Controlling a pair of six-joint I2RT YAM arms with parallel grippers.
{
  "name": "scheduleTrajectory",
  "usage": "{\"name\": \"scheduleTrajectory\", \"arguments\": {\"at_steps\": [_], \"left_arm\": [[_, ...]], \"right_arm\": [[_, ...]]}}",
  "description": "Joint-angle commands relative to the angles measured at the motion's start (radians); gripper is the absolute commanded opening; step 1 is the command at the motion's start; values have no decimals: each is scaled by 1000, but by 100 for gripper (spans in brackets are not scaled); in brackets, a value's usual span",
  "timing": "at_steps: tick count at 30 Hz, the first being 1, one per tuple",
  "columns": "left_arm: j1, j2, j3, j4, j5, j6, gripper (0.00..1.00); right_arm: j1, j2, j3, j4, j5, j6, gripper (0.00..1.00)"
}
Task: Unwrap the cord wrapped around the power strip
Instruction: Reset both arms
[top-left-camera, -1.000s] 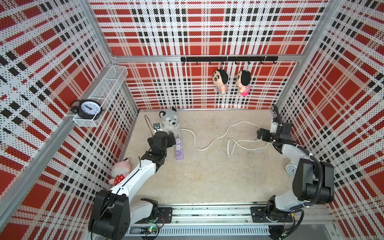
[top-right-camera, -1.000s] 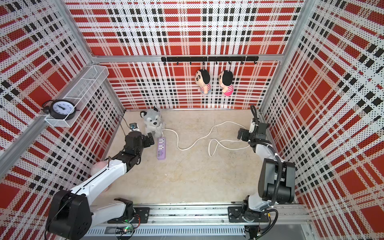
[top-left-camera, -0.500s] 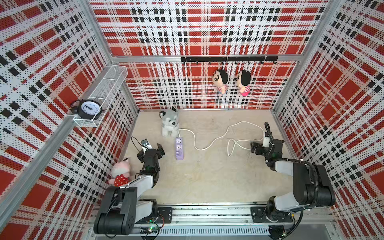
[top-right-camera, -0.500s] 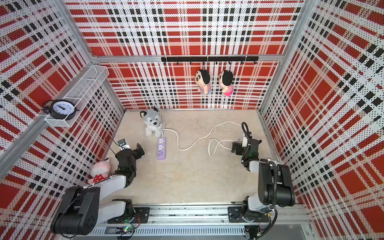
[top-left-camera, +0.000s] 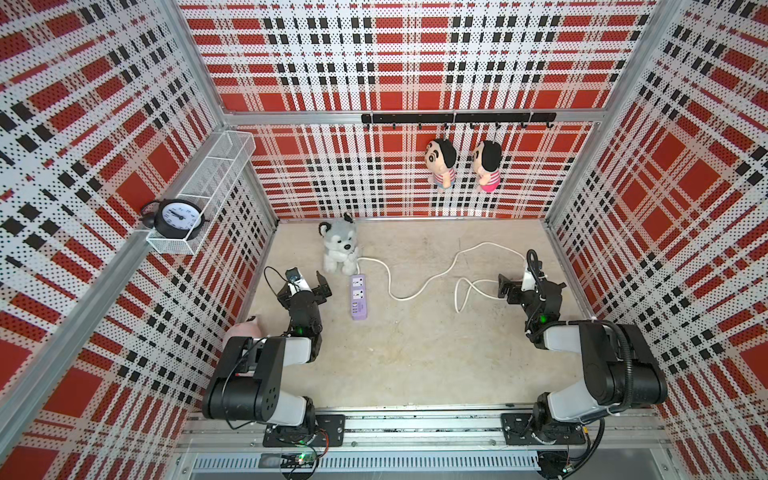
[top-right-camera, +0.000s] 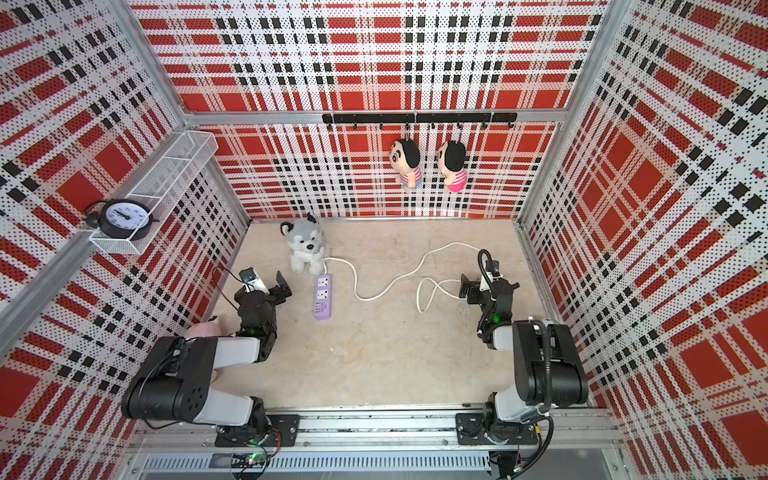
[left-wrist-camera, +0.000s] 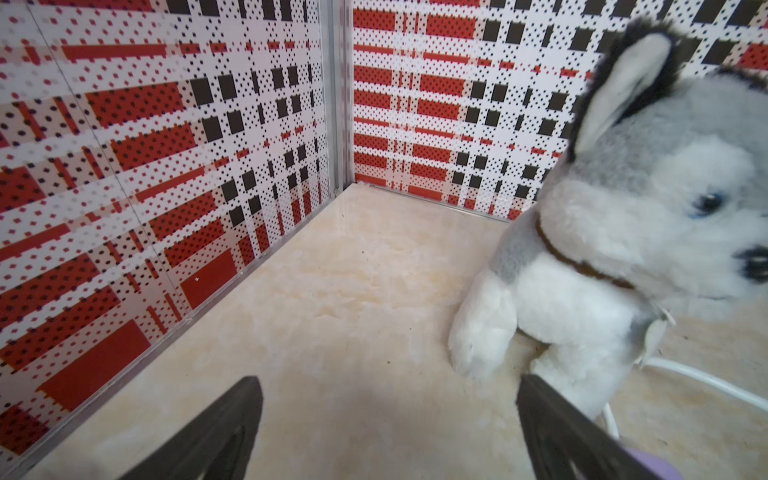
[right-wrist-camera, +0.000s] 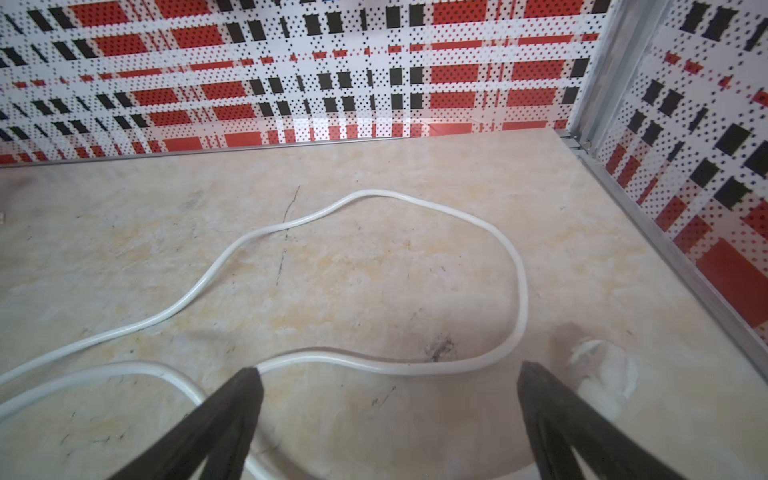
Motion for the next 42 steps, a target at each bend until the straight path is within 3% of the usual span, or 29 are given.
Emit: {"name": "scheduleTrajectory", "arguments": {"at_steps": [1,5,7,12,42], "left_arm": [[-8,38,-56,228,-20,31,98],[-10,43,-66,250,-15,39,98],[-20,62,-87,308,-31,46,98],[-21,89,-107,372,-47,47,98],[-25,86,-110,377,-53,49,98]], "right_arm": [[14,0,-41,138,13,-39,100],[25,51,-121,350,37,-38,100],[25,20,-102,249,53,-36,100],[27,41,-113,313,53,-35,100],[38,45,-97,280,73,-45,100]]}}
